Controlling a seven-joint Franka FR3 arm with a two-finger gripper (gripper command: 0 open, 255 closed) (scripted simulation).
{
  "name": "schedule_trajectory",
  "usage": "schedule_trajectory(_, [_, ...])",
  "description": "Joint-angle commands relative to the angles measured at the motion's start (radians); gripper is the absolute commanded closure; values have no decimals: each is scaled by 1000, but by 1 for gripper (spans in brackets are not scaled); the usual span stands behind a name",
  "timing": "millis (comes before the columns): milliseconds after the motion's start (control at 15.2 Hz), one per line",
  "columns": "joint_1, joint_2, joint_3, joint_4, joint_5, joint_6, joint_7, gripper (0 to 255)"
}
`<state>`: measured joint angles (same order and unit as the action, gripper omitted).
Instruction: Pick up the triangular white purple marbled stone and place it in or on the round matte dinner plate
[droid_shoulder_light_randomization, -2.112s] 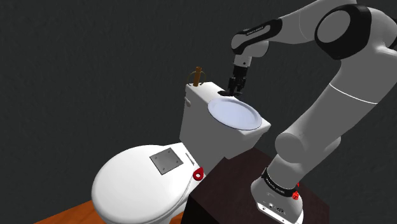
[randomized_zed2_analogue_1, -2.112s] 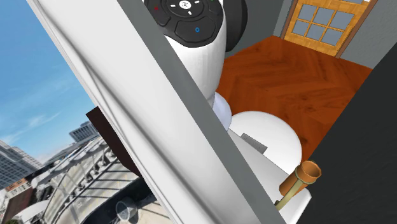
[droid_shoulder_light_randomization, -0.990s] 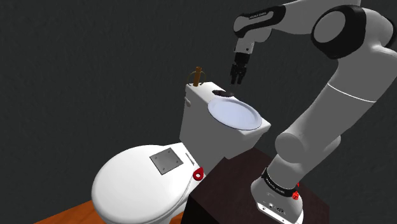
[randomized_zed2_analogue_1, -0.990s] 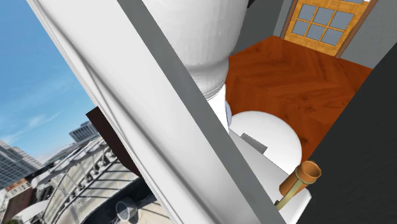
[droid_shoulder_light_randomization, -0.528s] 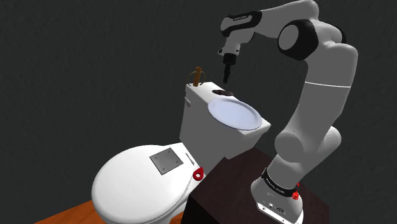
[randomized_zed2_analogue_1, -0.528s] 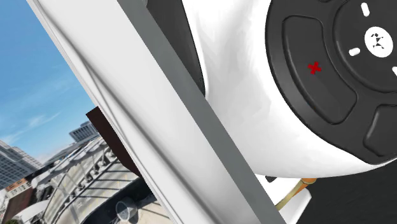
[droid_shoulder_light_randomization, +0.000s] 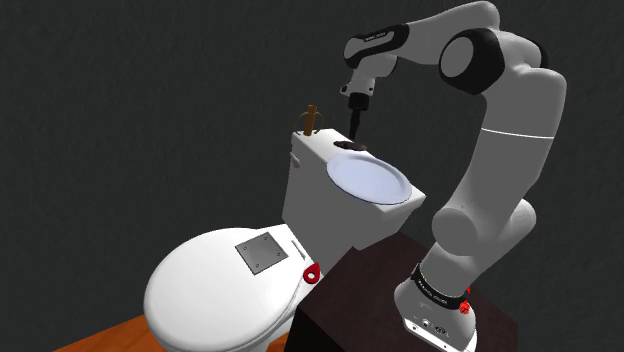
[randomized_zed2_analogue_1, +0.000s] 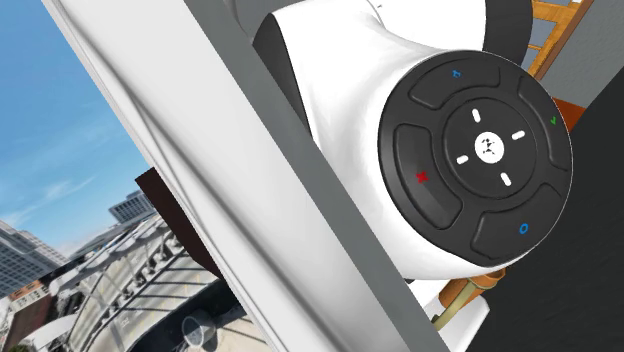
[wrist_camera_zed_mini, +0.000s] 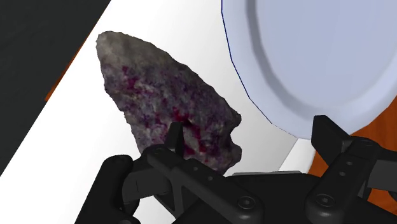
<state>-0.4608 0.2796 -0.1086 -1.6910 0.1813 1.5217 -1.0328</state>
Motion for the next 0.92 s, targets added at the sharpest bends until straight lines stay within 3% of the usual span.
schedule_trajectory(0, [0,-1,0,-3,0,2,0,0])
schedule_trajectory(264, [0,-1,0,-3,0,2,0,0])
schedule_trajectory(330, [0,-1,0,-3,0,2,0,255])
schedule_trajectory(858, [0,-1,0,-3,0,2,0,255])
